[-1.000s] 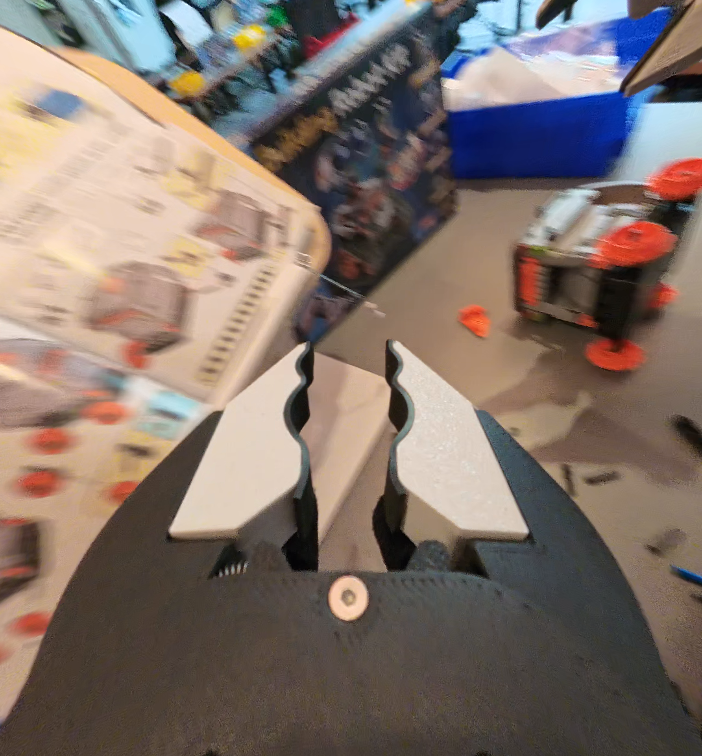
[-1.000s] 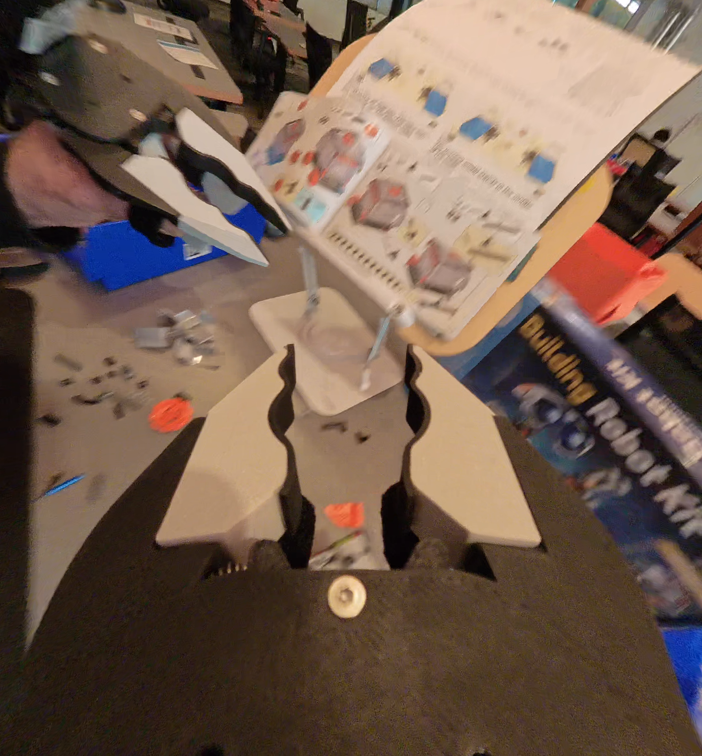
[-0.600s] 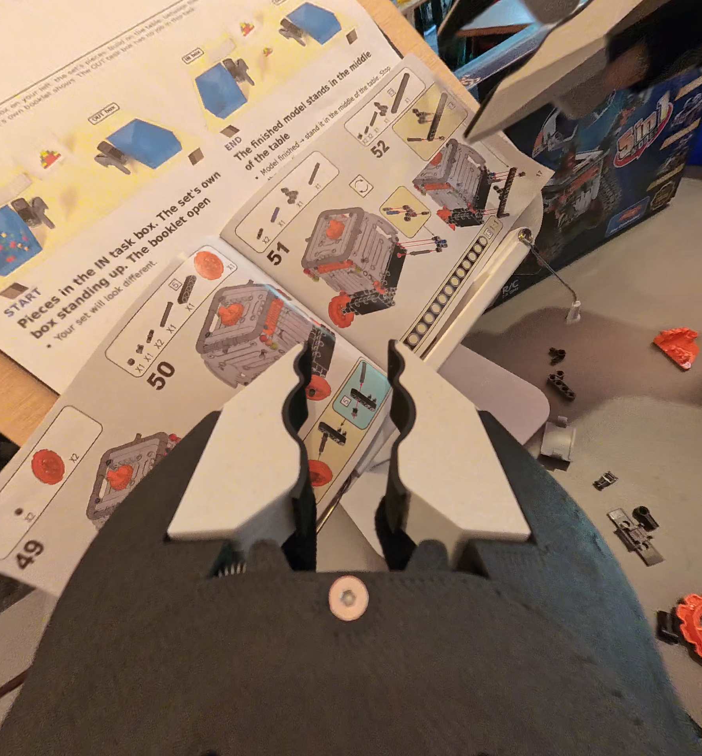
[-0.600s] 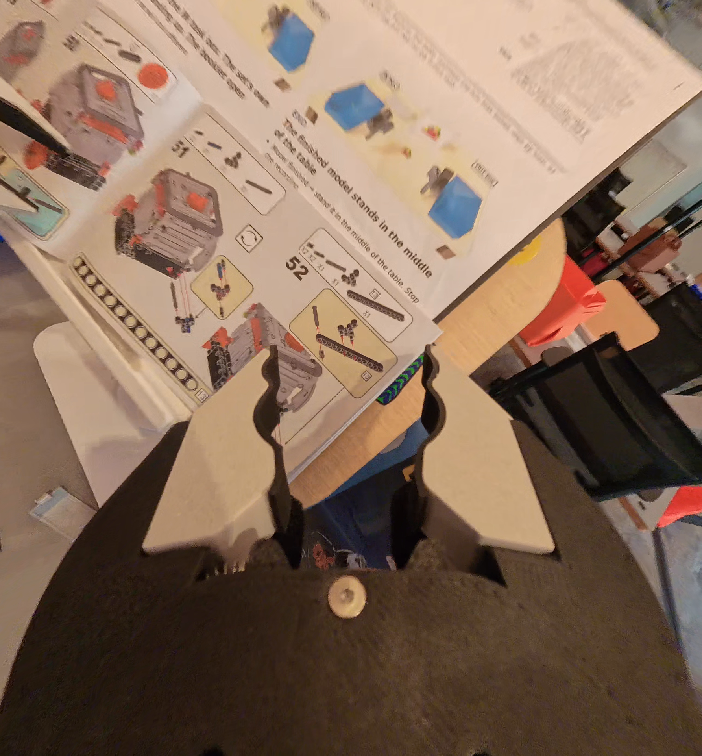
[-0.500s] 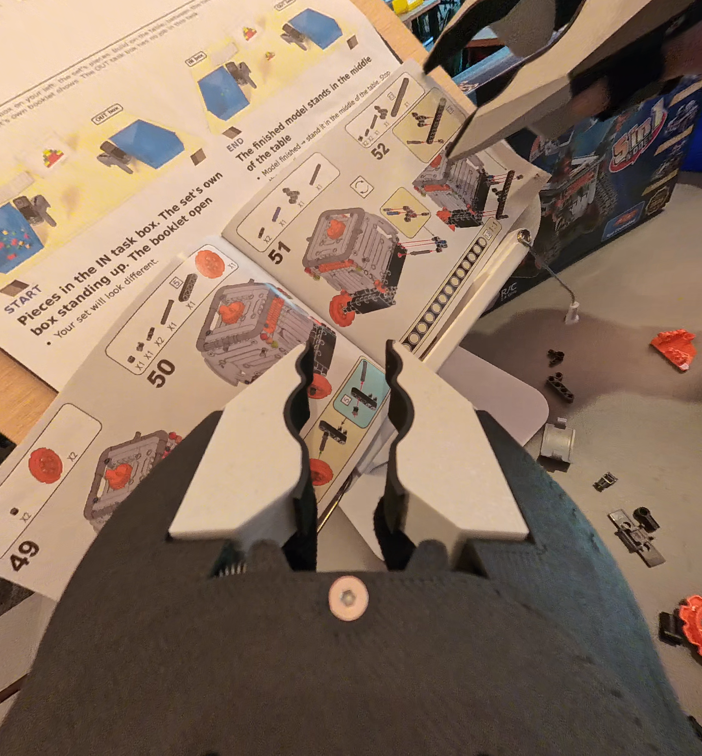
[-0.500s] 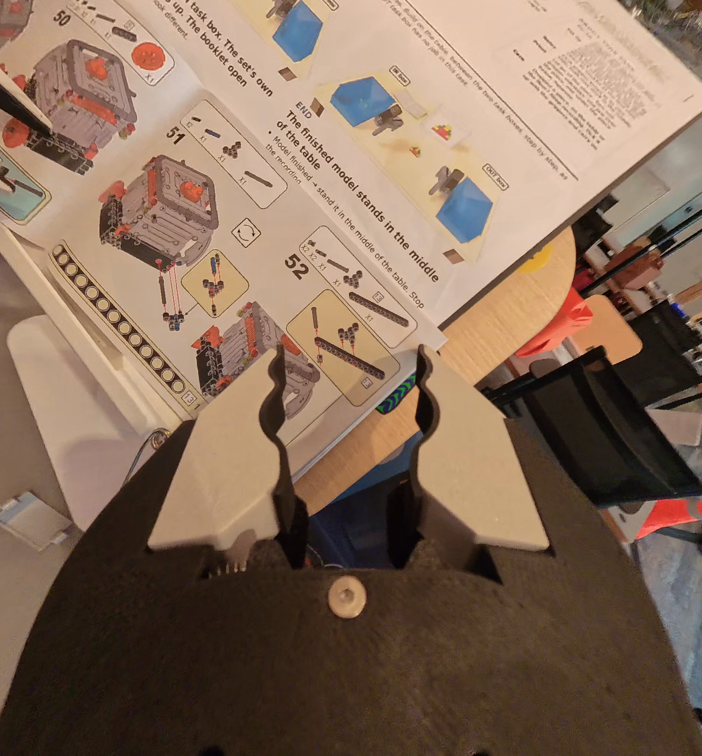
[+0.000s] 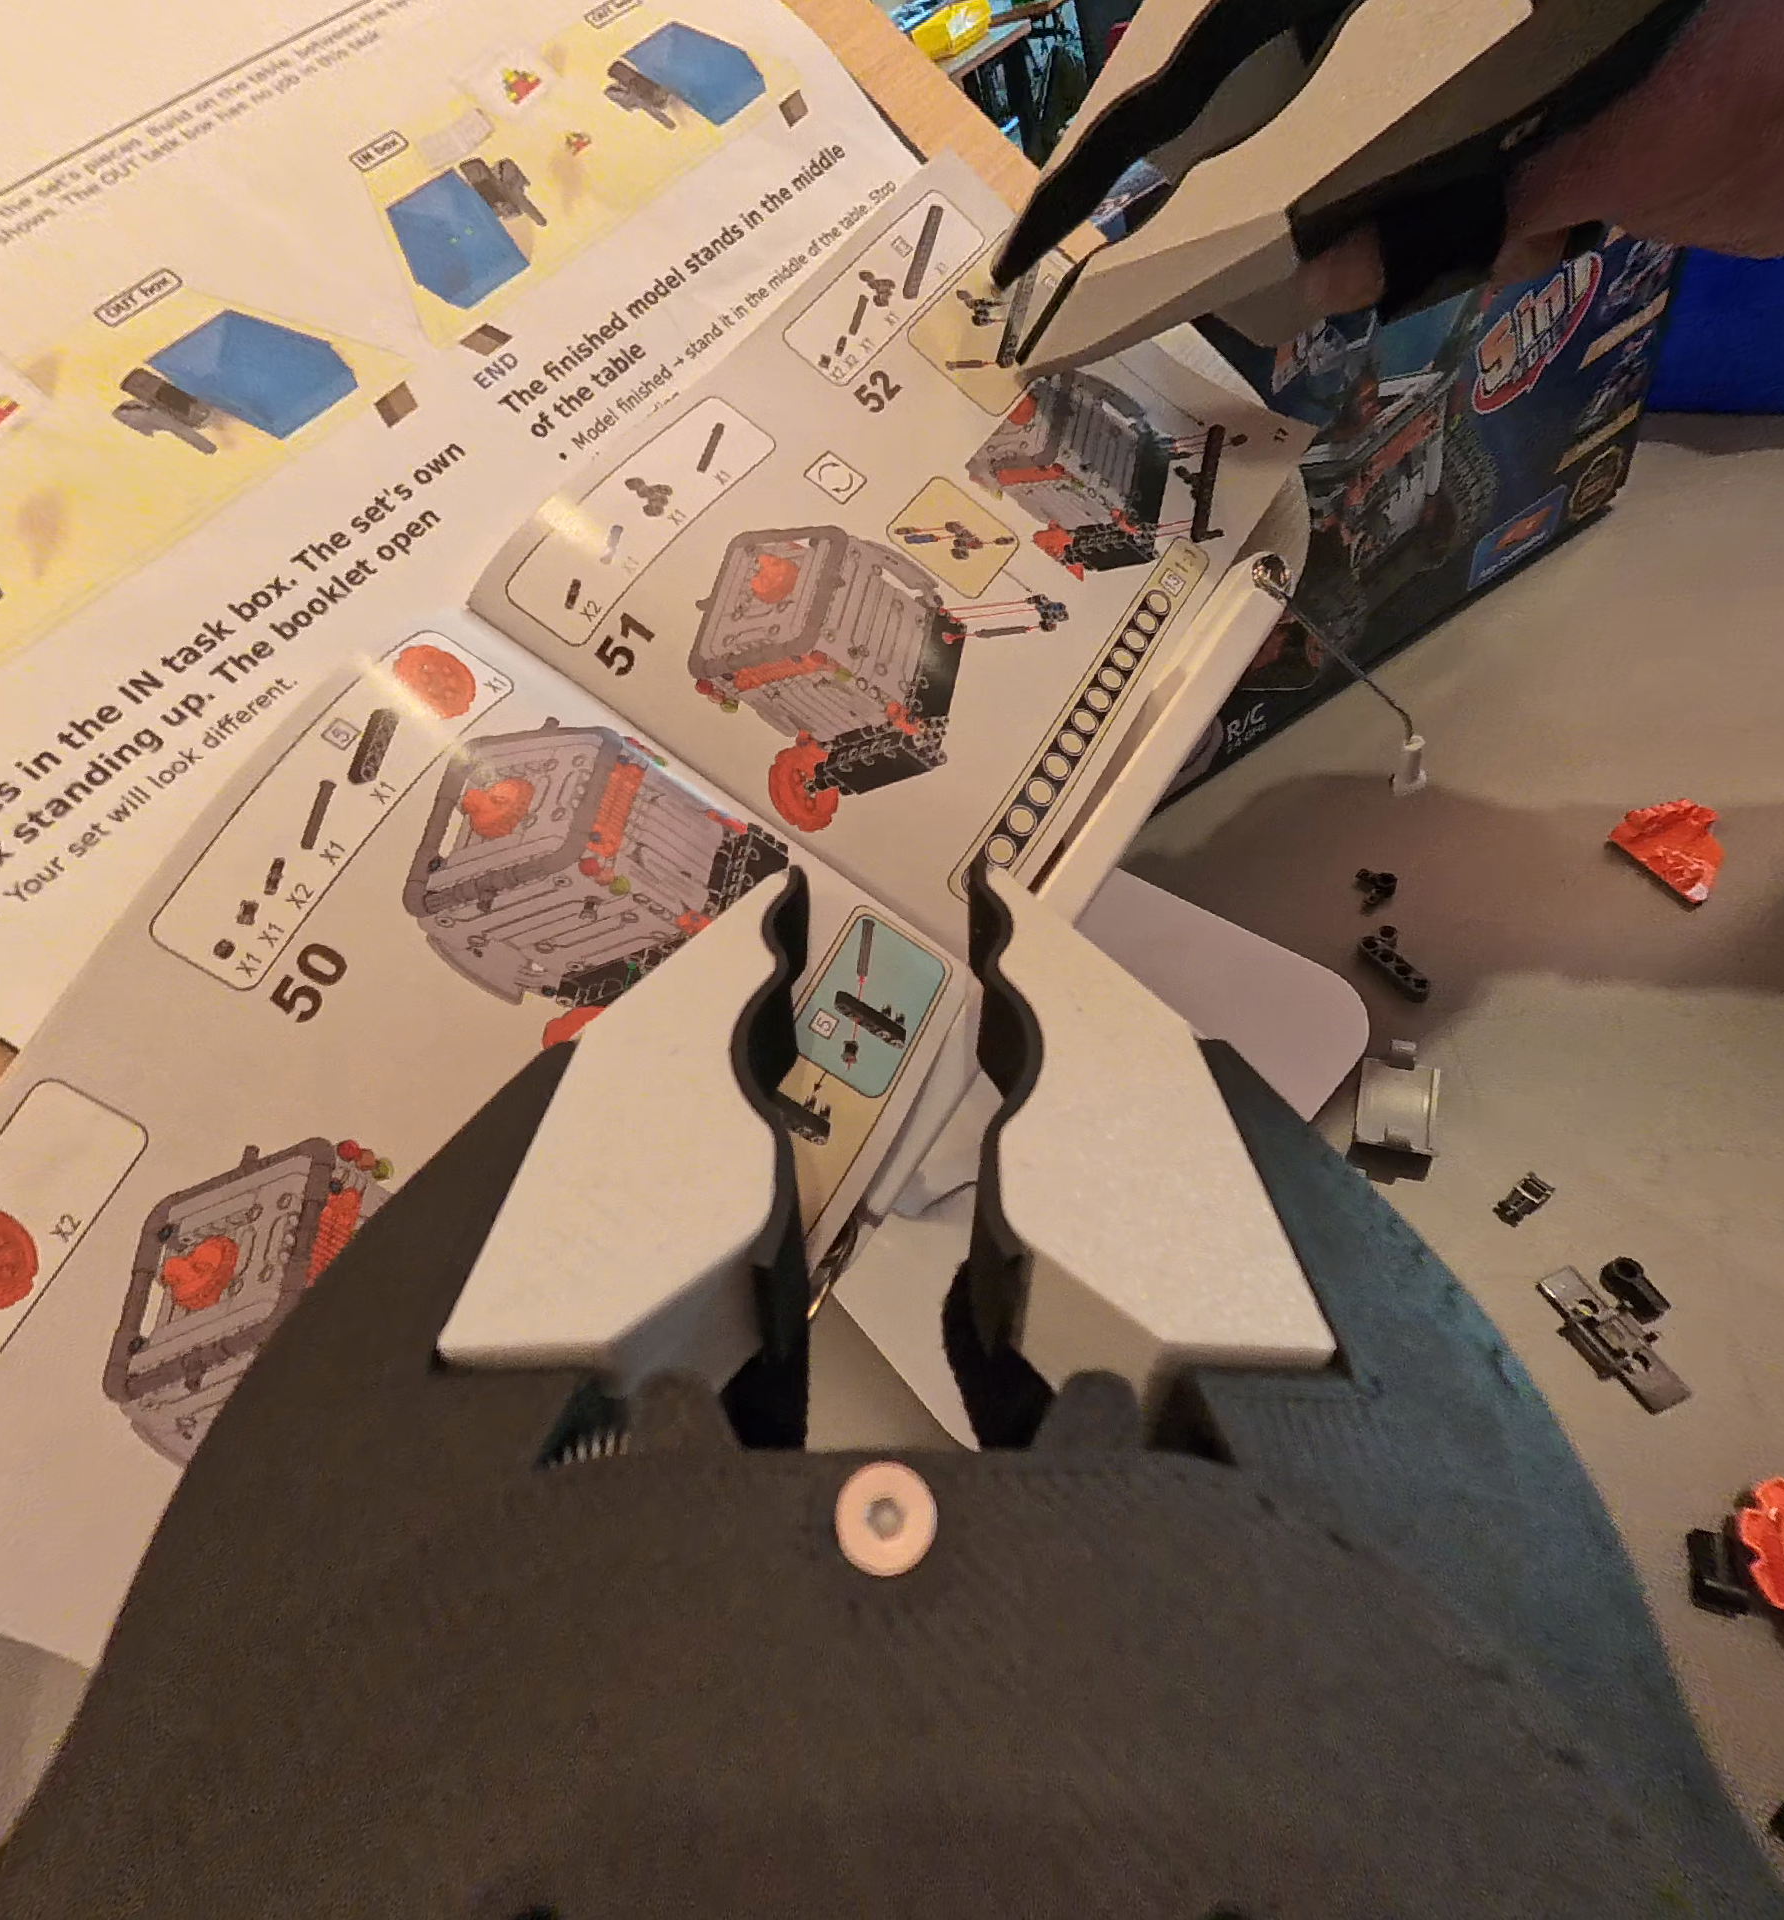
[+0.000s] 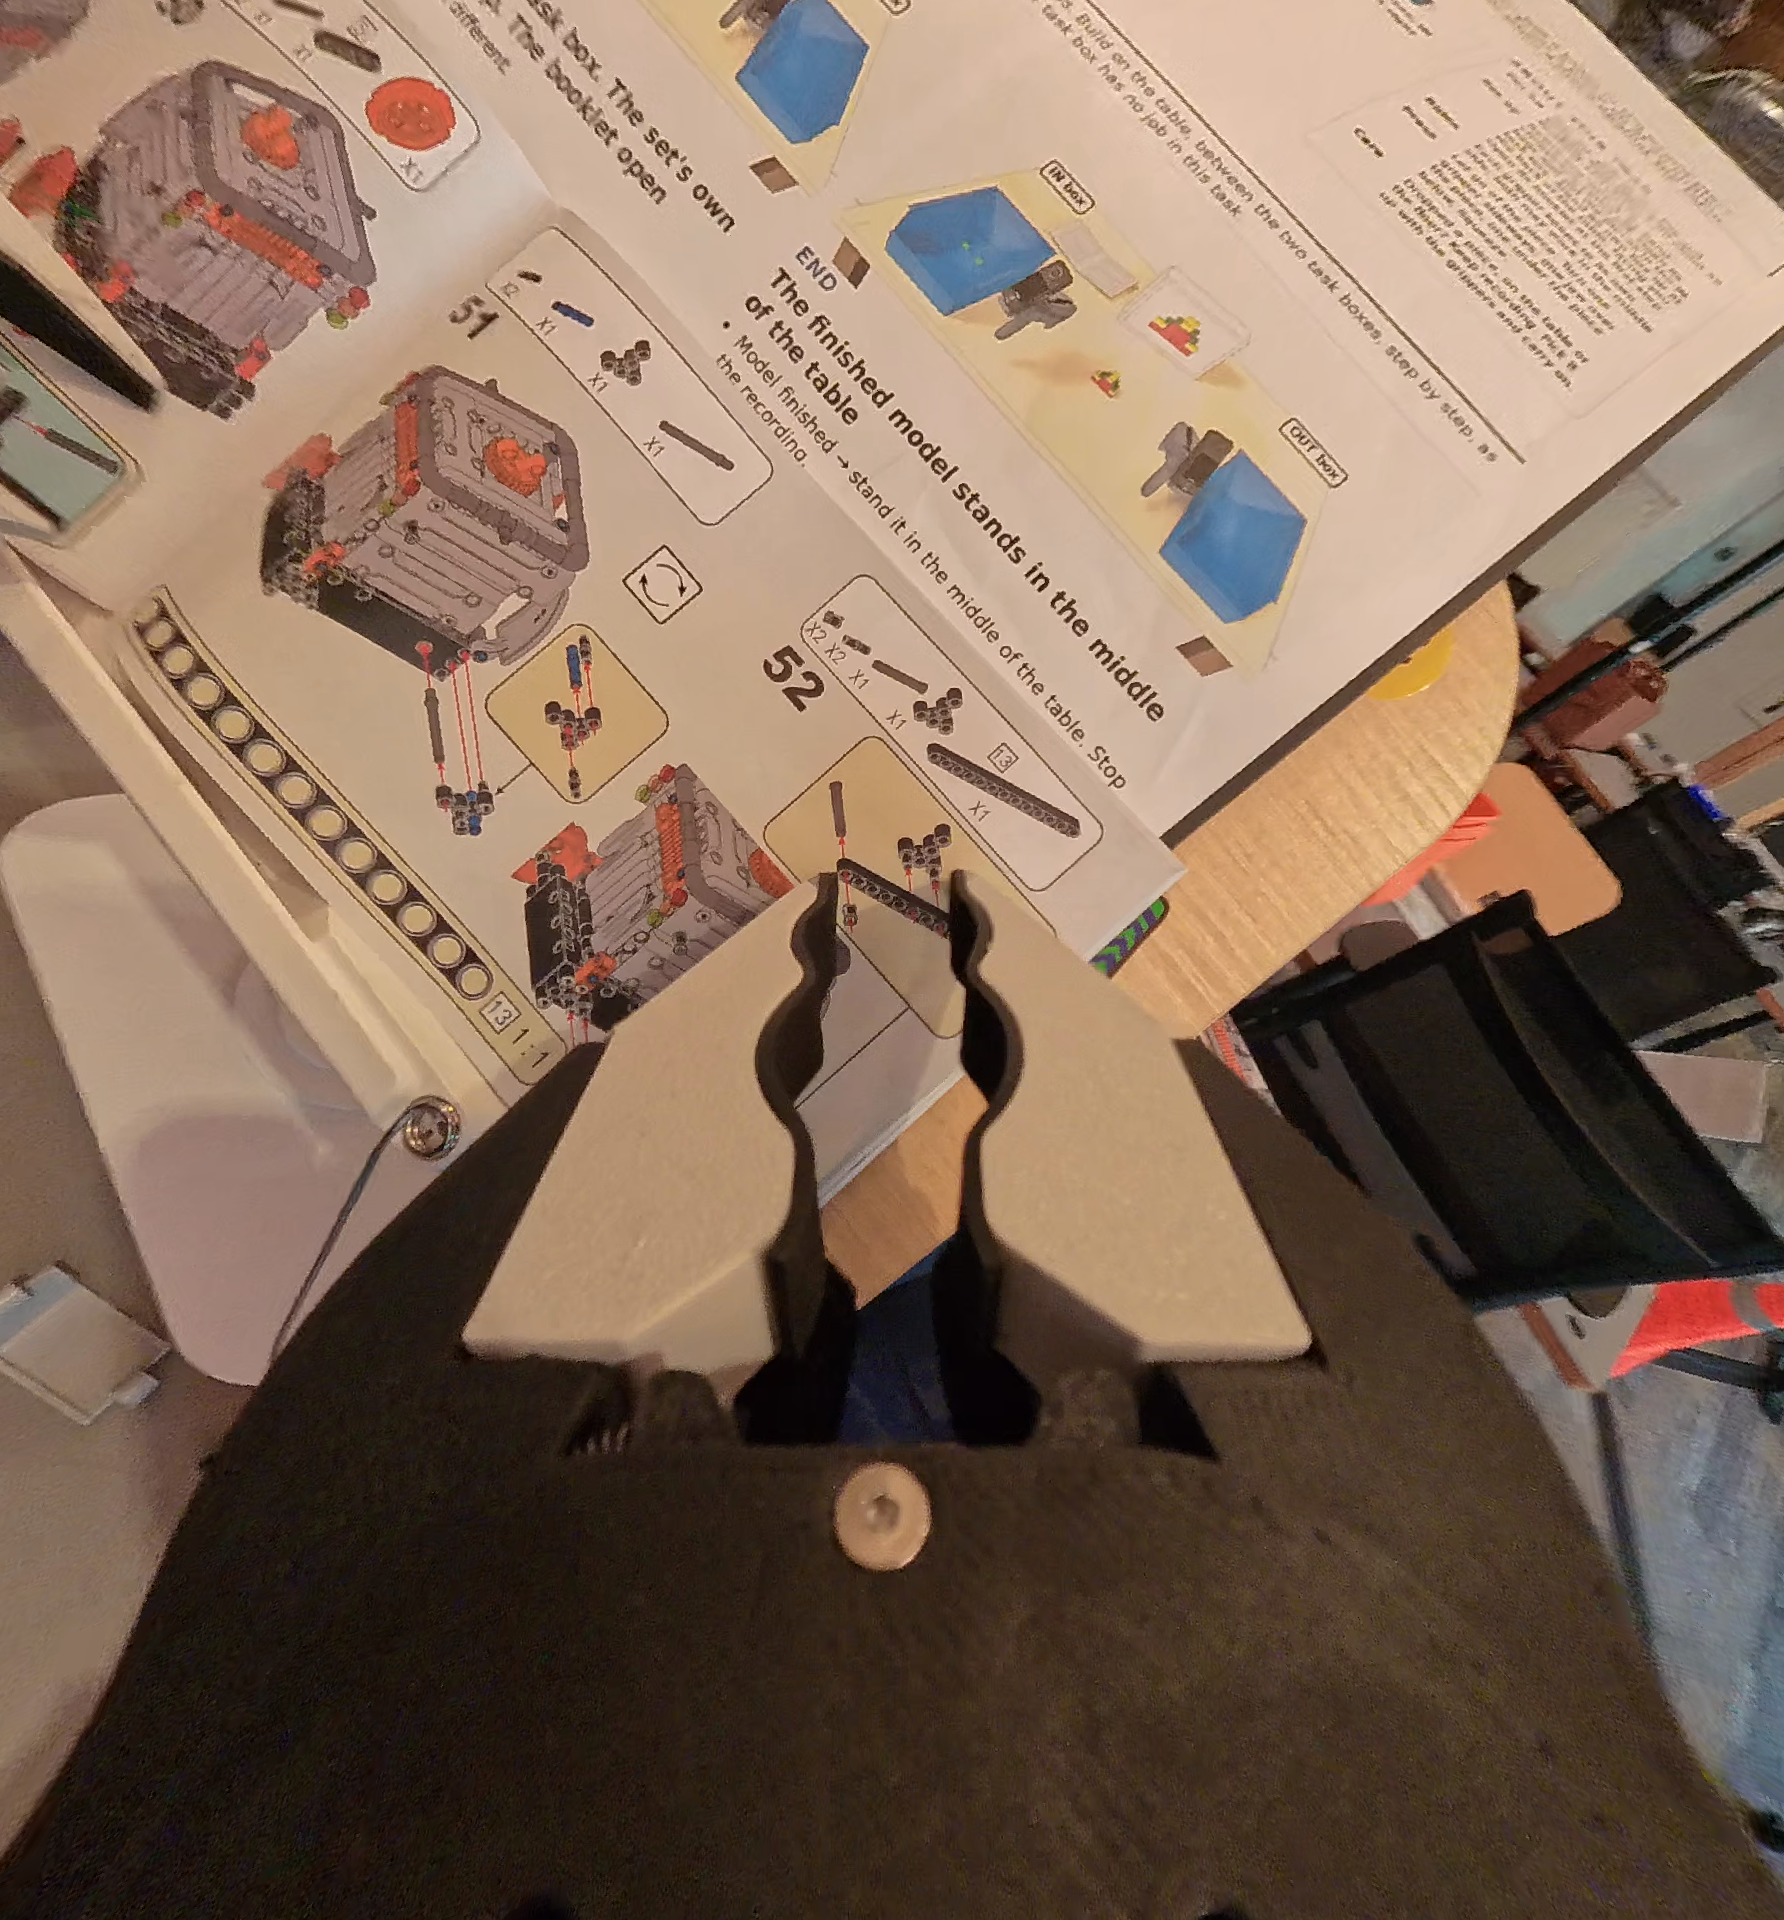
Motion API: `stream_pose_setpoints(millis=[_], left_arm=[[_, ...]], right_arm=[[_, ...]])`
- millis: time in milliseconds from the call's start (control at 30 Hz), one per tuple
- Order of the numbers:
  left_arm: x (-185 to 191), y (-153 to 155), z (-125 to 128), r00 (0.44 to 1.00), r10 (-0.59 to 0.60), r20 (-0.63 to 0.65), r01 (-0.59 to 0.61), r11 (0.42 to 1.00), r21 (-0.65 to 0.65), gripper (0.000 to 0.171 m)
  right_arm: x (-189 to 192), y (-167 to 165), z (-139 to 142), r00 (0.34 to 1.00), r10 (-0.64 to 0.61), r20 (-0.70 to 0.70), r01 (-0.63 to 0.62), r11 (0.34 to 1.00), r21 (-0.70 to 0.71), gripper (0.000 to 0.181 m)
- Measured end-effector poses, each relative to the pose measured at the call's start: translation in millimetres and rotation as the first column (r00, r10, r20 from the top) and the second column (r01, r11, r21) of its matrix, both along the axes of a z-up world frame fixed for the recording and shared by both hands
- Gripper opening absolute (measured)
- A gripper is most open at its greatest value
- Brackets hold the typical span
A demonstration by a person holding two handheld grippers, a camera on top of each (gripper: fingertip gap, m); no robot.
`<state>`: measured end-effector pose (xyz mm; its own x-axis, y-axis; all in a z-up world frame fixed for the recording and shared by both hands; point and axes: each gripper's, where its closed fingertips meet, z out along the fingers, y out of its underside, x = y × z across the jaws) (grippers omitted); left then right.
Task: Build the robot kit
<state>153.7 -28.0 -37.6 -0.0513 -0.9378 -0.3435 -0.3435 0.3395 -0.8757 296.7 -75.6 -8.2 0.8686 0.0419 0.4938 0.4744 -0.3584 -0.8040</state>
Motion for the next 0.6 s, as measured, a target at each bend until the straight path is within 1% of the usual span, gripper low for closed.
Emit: stream_pose_setpoints(millis=[33,67,100,200,267,333,367,433,467,533,567,600], left_arm=[[0.4,-0.5,-0.3,1.000,-0.003,-0.004,0.003,1.000,0.000,0.028],[0.6,-0.8,-0.5,1.000,-0.005,-0.006,0.005,1.000,-0.005,0.026],[0.6,-0.9,0.2,1.000,-0.006,-0.003,0.006,1.000,-0.008,0.027],[1.0,-2.3,-0.9,1.000,-0.014,-0.007,0.014,1.000,-0.004,0.029],[2.2,-4.1,-1.2,1.000,-0.021,-0.012,0.021,1.000,-0.002,0.031],[4.4,-6.3,-1.7,1.000,-0.025,-0.017,0.025,1.000,0.006,0.034],[5.5,-8.0,-1.9,0.999,-0.029,-0.019,0.029,1.000,0.005,0.036],[7.9,-10.1,-3.1,0.999,-0.027,-0.030,0.028,0.999,0.022,0.040],[9.5,-11.5,-3.4,0.999,-0.028,-0.037,0.029,0.999,0.037,0.042],[13.6,-14.8,-3.0,0.998,-0.032,-0.048,0.036,0.996,0.083,0.043],[16.0,-16.1,-2.4,0.998,-0.032,-0.053,0.038,0.993,0.111,0.044],[18.8,-17.1,-2.1,0.998,-0.032,-0.061,0.040,0.990,0.133,0.044]], right_arm=[[-2.0,-1.8,0.7,1.000,0.016,-0.027,-0.016,1.000,-0.001,0.020],[-2.0,-4.3,3.0,0.998,0.020,-0.052,-0.020,1.000,0.007,0.039],[0.8,-7.1,4.9,0.998,0.008,-0.065,-0.007,1.000,0.013,0.053],[5.6,-16.7,-3.7,1.000,0.002,-0.006,-0.003,0.999,-0.042,0.056],[2.8,-16.5,-10.6,1.000,0.011,0.005,-0.011,0.998,-0.057,0.064],[1.7,-15.1,-12.1,1.000,0.000,0.008,0.001,0.998,-0.056,0.065],[0.6,-14.7,-11.9,1.000,-0.003,0.010,0.003,0.998,-0.055,0.064],[1.0,-15.0,-8.5,0.998,-0.016,0.057,0.017,0.999,-0.034,0.056],[-2.8,-15.2,-8.7,0.997,-0.001,0.078,0.003,1.000,-0.030,0.035],[-9.0,-13.9,-13.1,0.991,0.012,0.130,-0.008,0.999,-0.032,0.031],[-11.7,-13.5,-15.5,0.991,0.019,0.136,-0.014,0.999,-0.038,0.025],[-15.2,-13.1,-18.5,0.993,0.036,0.116,-0.030,0.998,-0.051,0.015]])
